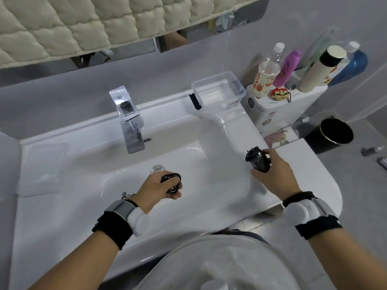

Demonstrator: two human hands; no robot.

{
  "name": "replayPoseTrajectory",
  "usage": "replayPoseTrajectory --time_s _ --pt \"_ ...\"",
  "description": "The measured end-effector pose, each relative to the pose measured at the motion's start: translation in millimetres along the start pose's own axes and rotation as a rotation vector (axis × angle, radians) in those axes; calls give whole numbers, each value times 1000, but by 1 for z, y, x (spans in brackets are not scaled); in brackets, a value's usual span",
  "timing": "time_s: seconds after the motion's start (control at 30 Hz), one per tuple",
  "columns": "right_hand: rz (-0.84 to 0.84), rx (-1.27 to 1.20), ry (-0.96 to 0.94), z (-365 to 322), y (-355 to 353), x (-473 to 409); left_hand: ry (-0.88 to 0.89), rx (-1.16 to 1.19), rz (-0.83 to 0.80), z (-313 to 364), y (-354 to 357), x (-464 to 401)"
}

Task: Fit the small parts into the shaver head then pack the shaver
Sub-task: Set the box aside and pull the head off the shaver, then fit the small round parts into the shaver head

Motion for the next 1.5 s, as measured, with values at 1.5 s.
replayPoseTrajectory --time_s 1.5 --pt "-570 -469 89 -76 85 52 -196 344 -158 9 36 12"
Point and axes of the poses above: each hand's wrist, its own x-axis away from the middle knuckle, its own y-axis out of the palm, z = x × y, the point moved 2 cm from there along -x, towards the middle knuckle, and after that the axes turned 5 degrees about -x, right-handed, at the moved point
